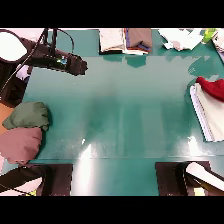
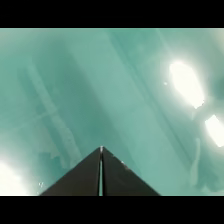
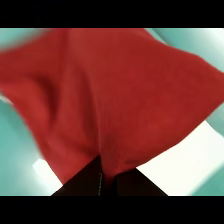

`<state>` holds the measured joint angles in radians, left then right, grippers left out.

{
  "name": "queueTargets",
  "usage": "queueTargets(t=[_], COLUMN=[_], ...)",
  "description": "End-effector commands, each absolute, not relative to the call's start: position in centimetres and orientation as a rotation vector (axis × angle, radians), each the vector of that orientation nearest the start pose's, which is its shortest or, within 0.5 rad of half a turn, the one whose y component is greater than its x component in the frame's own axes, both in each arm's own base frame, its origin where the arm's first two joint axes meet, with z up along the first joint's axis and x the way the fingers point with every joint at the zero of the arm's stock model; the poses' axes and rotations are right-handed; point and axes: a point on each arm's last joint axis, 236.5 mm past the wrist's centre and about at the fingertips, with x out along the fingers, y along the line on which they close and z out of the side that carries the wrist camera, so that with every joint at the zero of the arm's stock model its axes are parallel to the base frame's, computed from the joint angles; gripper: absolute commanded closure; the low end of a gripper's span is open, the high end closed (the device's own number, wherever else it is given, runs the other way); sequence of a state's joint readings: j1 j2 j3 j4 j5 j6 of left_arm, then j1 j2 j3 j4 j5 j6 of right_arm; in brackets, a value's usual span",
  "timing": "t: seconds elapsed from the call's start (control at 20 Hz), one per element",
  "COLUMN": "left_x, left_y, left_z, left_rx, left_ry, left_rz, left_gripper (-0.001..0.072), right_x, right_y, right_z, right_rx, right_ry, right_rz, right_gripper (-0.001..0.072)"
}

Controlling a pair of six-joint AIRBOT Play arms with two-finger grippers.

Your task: Fold the shirts.

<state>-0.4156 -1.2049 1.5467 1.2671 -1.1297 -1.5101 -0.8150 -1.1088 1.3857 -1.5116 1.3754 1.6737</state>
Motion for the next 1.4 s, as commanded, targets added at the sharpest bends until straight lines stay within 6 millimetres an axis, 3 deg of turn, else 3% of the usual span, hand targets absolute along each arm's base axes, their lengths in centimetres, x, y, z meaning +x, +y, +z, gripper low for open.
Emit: queueTargets(t=[0.0, 0.2, 0.25, 0.3, 0.35, 0.4, 0.5, 0.6, 0.7, 0.8, 0.9, 1.05, 1.1, 1.15, 1.25, 1.3, 1.35], left_x=[37.8, 37.6, 37.6, 37.6, 37.6, 37.7, 37.7, 37.7, 37.7, 37.9, 37.8, 37.9, 37.9, 37.9, 37.9, 37.9, 37.9], left_y=[-23.7, -23.7, -23.7, -23.7, -23.7, -23.7, -23.7, -23.7, -23.7, -23.7, -23.5, -23.6, -23.6, -23.6, -23.6, -23.6, -23.6], left_z=[20.7, 20.6, 20.6, 20.6, 20.6, 20.6, 20.6, 20.7, 20.7, 20.8, 20.6, 20.7, 20.8, 20.8, 20.8, 20.8, 20.8], left_rx=[-0.007, -0.006, -0.006, -0.006, -0.006, -0.006, -0.007, -0.008, -0.008, -0.008, -0.001, -0.003, -0.004, -0.003, -0.004, -0.004, -0.004], left_ry=[0.815, 0.822, 0.822, 0.822, 0.822, 0.821, 0.821, 0.818, 0.816, 0.807, 0.816, 0.811, 0.808, 0.808, 0.808, 0.808, 0.808], left_rz=[-0.627, -0.627, -0.628, -0.628, -0.628, -0.628, -0.628, -0.627, -0.627, -0.625, -0.621, -0.621, -0.621, -0.621, -0.621, -0.621, -0.621], left_gripper=[0.0681, 0.0681, 0.0681, 0.0681, 0.0681, 0.0681, 0.0681, 0.0681, 0.0681, 0.0681, 0.0681, 0.0681, 0.0681, 0.0680, 0.0681, 0.0681, 0.0681], right_x=[20.2, 18.5, 18.4, 18.5, 18.7, 18.8, 20.2, 24.6, 30.1, 33.9, 36.1, 37.2, 37.2, 37.0, 36.1, 35.6, 35.2], right_y=[-26.1, -25.6, -25.5, -25.6, -25.9, -26.3, -26.4, -24.4, -18.7, -11.6, -4.7, 4.5, 7.2, 9.4, 13.1, 14.5, 15.5], right_z=[8.0, 4.4, 3.9, 3.6, 3.6, 3.9, 5.8, 8.5, 11.0, 12.4, 12.7, 12.6, 12.3, 12.0, 10.9, 10.3, 9.9], right_rx=[0.545, 0.500, 0.499, 0.499, 0.500, 0.497, 0.511, 0.537, 0.561, 0.531, 0.427, 0.296, 0.257, 0.227, 0.153, 0.125, 0.109], right_ry=[1.095, 1.139, 1.143, 1.145, 1.150, 1.161, 1.144, 1.059, 0.990, 0.970, 0.988, 1.008, 1.017, 1.031, 1.068, 1.090, 1.106], right_rz=[-0.860, -0.849, -0.846, -0.846, -0.846, -0.849, -0.827, -0.708, -0.492, -0.275, -0.097, 0.130, 0.192, 0.244, 0.344, 0.381, 0.404], right_gripper=[0.0693, 0.0689, 0.0602, 0.0355, 0.0163, 0.0110, 0.0111, 0.0121, 0.0121, 0.0121, 0.0121, 0.0124, 0.0177, 0.0292, 0.0592, 0.0691, 0.0691])
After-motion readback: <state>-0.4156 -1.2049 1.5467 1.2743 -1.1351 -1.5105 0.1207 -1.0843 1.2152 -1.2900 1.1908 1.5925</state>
